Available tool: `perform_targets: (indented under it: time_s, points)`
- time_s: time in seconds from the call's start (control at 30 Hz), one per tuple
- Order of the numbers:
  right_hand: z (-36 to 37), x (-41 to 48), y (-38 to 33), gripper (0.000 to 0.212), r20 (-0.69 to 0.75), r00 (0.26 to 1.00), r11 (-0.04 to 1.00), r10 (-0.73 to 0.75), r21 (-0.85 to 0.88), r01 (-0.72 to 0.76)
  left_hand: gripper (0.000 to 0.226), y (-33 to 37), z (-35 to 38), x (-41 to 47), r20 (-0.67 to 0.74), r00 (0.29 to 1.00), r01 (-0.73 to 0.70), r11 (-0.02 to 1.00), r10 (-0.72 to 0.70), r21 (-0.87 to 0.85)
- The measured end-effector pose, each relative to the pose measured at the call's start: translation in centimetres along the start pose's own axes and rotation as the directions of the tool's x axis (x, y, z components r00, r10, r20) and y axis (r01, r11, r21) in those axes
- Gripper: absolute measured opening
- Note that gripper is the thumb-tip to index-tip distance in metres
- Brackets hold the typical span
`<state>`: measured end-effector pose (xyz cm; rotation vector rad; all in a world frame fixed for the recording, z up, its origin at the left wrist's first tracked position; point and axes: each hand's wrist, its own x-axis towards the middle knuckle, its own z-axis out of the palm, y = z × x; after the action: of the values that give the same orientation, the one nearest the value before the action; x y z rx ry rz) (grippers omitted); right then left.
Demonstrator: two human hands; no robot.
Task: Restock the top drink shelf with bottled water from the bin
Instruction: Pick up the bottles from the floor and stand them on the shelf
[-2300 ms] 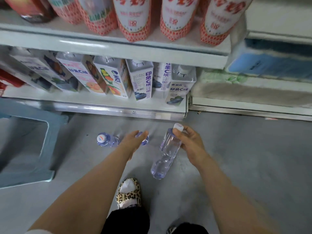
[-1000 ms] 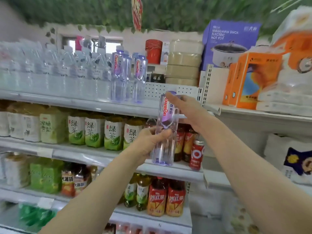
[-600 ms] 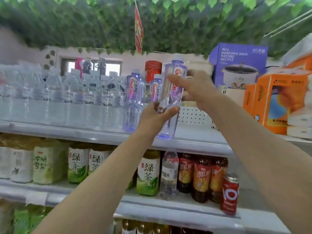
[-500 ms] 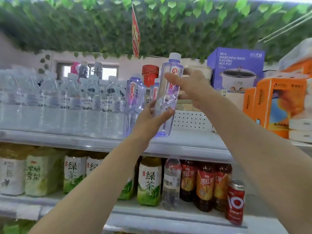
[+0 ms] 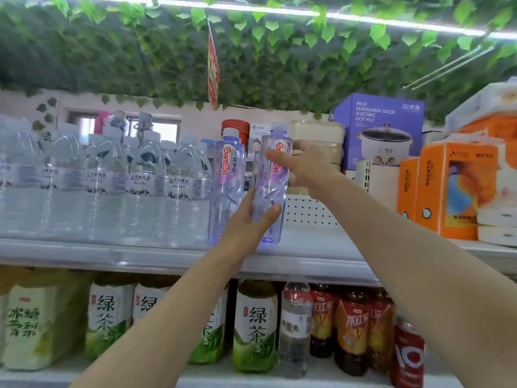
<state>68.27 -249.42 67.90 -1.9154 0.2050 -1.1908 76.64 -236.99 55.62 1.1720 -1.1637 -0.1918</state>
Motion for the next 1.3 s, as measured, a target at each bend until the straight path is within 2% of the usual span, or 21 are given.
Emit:
perform_targets:
  time_s: [0.2,0.37,0.6,0.87,1.07,1.13,1.23,1.3]
  points:
    - [0.7,0.1,0.5,0.06,0.008,0.999,0.999,0.044,-0.016,-0.044,0.092,-0.3,-0.2,0.2,0.003,0.998,0.057,0.998,-0.058,0.03]
    - [1.1,-0.2,0.8,0.045,0.014,0.999,0.999,0.046,-0.018,-0.046,0.095,-0.4,-0.4,0.1,0.002,0.996,0.089,0.994,-0.089,0.064]
    - [1.4,-0.3,1.2,0.064,-0.037,0.998,0.993,0.057,-0.1,-0.061,0.093,-0.4,-0.2,-0.2,0.0,0.997,0.074,0.99,-0.075,0.121]
    - [1.6,-0.5,1.2,0.045,-0.027,0.997,0.993,0.069,-0.098,-0.071,0.094,-0.4,0.2,-0.2,-0.016,0.998,0.055,0.983,-0.053,0.177]
    - [1.6,-1.2,0.7,0.034,-0.037,0.994,0.987,0.102,-0.124,-0.106,0.093,0.7,0.5,-0.3,-0.075,0.99,0.131,0.979,-0.121,0.154]
    - [1.0,-2.0,0.1,0.041,-0.045,0.995,0.98,0.089,-0.173,-0.095,0.093,1.5,0.6,-0.9,-0.118,0.984,0.155,0.973,-0.136,0.173]
    - [-0.7,-3.9,-0.8,0.073,-0.047,0.995,0.959,0.091,-0.263,-0.101,0.085,3.4,0.9,-2.3,-0.192,0.973,0.163,0.966,-0.125,0.199]
    - [-2.4,-5.6,-1.7,0.076,-0.027,0.997,0.944,0.079,-0.319,-0.083,0.081,5.2,1.1,-3.2,-0.239,0.966,0.156,0.962,-0.101,0.223]
